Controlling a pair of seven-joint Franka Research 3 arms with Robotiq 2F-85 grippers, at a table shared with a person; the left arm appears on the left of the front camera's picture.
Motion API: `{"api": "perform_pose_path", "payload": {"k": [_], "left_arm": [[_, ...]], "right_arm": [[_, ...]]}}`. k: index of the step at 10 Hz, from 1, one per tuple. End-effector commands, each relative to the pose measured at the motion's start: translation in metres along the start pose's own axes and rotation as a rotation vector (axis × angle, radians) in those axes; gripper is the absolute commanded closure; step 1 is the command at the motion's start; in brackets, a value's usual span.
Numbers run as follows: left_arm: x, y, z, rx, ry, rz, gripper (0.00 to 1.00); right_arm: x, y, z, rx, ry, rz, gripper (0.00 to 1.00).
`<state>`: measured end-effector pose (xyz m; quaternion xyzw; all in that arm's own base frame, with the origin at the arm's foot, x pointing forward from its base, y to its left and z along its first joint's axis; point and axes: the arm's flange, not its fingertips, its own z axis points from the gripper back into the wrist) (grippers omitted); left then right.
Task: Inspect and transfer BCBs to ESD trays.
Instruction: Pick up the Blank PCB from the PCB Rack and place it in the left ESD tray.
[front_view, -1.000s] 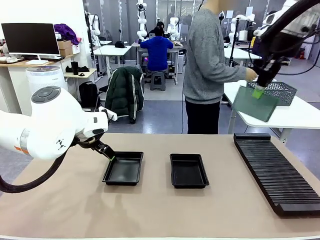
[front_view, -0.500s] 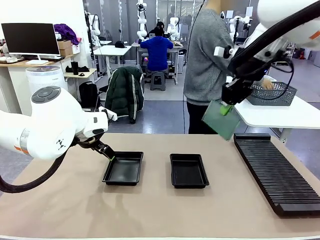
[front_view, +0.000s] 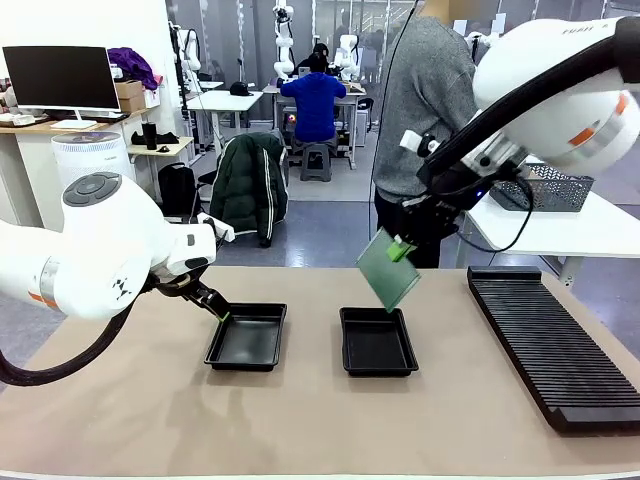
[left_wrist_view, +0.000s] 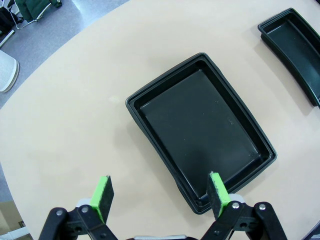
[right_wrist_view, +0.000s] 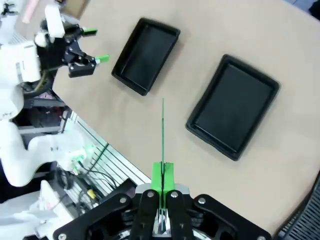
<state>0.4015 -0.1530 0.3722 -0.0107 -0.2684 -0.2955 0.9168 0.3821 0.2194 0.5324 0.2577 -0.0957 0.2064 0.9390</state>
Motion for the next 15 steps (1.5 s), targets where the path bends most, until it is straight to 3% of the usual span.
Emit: {"api": "perform_pose_path", "payload": {"k": [1,8,15], "left_arm": [[-0.001,0.001,0.0,0.0,0.0,0.003,0.0],[0.0,0.0,0.0,0.0,0.0,0.0,0.0],[-0.027,0.054,0.025,0.017,0.071,-0.034,0.0]], "right_arm": [[0.002,0.013,-0.033,0.047,-0.057,-0.107,0.98],[0.003,0.015,-0.136,0.196,-0.127,-0.254,0.98],[0.047,0.01,-0.215,0.393,-0.125,-0.269,0.98]]}}
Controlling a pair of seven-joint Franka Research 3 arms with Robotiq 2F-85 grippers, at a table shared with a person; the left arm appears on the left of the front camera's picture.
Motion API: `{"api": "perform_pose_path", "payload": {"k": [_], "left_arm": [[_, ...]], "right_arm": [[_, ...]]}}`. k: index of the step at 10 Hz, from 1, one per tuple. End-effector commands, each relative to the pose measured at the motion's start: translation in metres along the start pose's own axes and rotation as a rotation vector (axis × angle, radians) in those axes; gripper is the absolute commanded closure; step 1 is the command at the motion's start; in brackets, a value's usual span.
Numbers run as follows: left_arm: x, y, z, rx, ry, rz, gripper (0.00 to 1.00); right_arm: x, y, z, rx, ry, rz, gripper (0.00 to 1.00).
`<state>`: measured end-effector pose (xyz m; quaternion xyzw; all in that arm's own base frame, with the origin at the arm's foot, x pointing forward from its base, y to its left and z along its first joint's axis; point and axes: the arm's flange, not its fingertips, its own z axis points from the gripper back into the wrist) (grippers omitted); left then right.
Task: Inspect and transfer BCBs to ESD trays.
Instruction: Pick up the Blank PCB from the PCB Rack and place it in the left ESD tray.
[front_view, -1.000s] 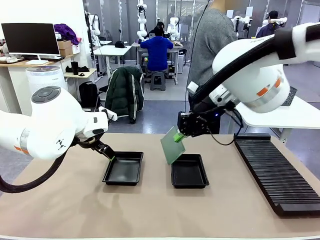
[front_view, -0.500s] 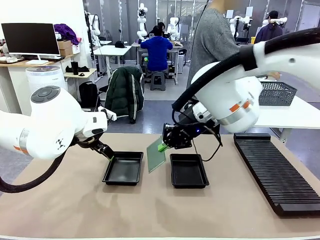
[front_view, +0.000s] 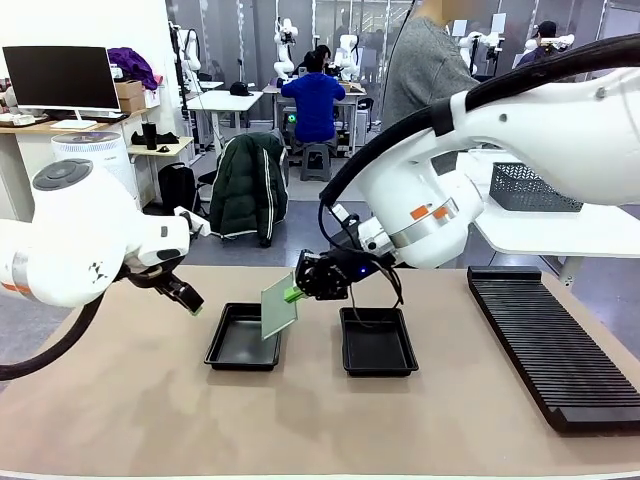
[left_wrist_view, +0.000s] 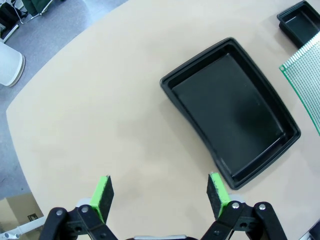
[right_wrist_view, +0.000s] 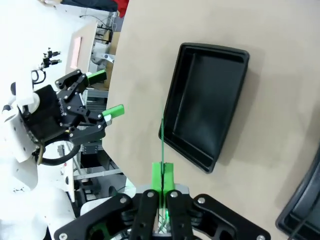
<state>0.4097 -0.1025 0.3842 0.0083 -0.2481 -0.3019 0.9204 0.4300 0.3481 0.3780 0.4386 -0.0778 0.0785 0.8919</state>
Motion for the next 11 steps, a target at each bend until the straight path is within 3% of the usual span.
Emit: {"api": "perform_pose_path", "payload": {"k": [1,3,4,11], "left_arm": [[-0.014,0.013,0.011,-0.002,0.022,-0.008,0.0],[-0.018,0.022,0.013,-0.047,0.029,0.004,0.0],[-0.006,0.013,0.006,0.001,0.019,0.007,0.0],[-0.006,0.013,0.006,0.001,0.019,0.007,0.0]], "right_arm": [[0.008,-0.004,-0.023,0.051,0.008,-0.027,0.98],[0.013,-0.006,-0.042,0.067,0.01,-0.092,0.98],[0.015,-0.007,-0.051,0.068,0.001,-0.116,0.98],[0.016,-0.022,-0.096,0.061,-0.011,-0.243,0.98]]}}
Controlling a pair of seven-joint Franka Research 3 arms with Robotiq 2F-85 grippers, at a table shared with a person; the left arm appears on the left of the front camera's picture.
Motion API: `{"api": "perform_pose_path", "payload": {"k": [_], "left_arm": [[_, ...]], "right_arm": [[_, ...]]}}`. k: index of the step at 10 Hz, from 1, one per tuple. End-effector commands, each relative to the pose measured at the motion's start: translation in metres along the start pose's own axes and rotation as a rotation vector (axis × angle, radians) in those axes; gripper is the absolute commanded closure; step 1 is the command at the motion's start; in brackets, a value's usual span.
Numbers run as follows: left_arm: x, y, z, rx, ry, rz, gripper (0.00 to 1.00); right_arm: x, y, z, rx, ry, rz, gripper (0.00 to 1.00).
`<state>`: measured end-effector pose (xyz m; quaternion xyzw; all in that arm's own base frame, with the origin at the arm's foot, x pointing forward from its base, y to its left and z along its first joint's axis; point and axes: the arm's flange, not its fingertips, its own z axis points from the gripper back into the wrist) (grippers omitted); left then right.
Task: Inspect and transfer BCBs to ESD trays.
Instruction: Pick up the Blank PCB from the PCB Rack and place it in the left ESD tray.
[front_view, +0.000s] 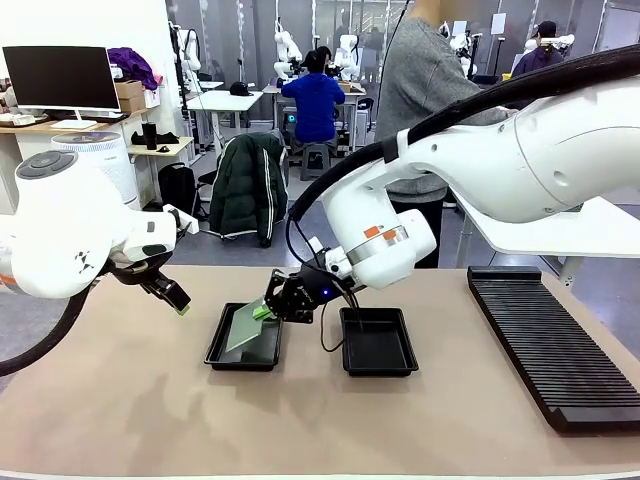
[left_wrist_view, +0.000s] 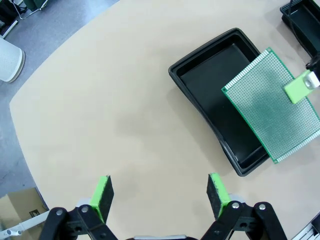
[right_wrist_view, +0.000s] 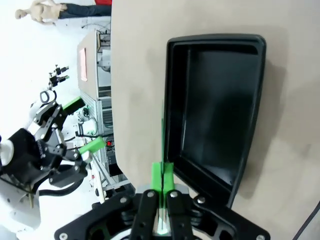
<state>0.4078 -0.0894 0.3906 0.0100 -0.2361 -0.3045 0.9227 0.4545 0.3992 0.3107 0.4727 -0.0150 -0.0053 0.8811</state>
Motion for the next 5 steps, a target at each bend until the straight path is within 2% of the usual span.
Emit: {"api": "perform_pose_path", "payload": {"k": [1,5], "left_arm": [[0.0,0.002,-0.003,0.006,-0.005,0.012,0.0],[0.0,0.002,-0.003,0.006,-0.005,0.012,0.0]], "right_arm": [[0.004,0.0,-0.019,-0.01,-0.05,-0.046,0.98],[0.01,-0.004,-0.033,-0.059,-0.091,-0.049,0.98]]}}
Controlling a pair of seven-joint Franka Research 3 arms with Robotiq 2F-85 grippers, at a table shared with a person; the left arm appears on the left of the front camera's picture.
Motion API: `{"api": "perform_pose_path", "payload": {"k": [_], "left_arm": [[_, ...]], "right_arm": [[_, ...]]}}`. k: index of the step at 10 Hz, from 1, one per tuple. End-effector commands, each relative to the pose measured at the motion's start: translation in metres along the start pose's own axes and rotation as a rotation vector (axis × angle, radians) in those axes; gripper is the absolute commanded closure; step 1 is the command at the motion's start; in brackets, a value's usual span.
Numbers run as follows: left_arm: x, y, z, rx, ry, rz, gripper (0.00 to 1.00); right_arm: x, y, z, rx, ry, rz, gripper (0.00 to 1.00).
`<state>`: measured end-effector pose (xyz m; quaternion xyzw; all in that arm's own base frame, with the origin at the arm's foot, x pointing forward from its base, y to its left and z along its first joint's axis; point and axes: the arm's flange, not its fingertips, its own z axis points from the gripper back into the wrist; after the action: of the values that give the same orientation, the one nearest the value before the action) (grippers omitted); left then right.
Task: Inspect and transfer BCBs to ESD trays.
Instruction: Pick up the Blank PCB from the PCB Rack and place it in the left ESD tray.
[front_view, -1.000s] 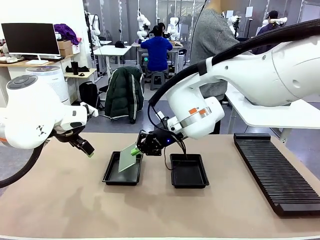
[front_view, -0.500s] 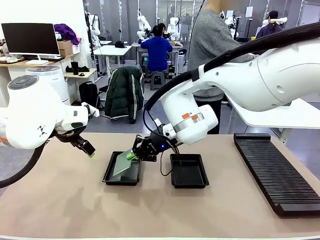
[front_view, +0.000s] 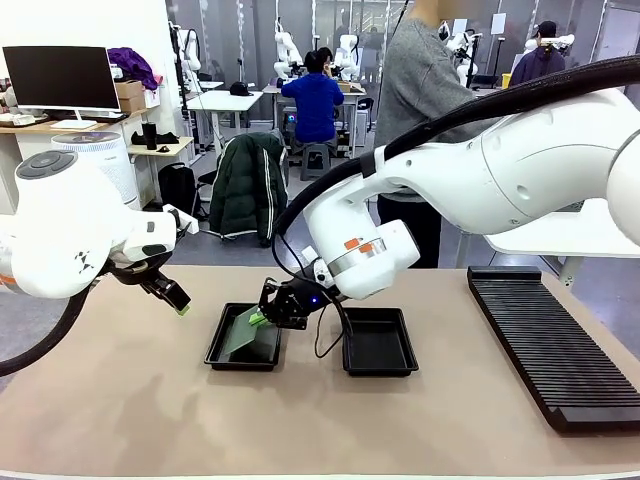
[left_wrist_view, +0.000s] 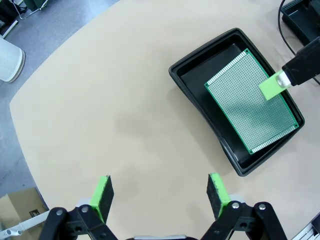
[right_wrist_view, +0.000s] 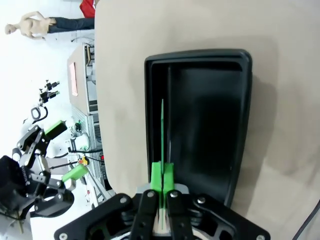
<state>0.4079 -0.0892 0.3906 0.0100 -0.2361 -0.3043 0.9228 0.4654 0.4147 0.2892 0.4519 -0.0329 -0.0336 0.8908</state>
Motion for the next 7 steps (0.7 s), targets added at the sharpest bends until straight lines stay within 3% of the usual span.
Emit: {"api": "perform_pose_path", "payload": {"k": [1,7], "left_arm": [[0.0,0.002,-0.003,0.006,-0.005,0.011,0.0],[0.0,0.002,-0.003,0.006,-0.005,0.011,0.0]], "right_arm": [[0.0,0.006,-0.009,-0.026,-0.043,-0.015,0.98],[0.01,0.009,-0.014,-0.063,-0.031,-0.018,0.98]]}}
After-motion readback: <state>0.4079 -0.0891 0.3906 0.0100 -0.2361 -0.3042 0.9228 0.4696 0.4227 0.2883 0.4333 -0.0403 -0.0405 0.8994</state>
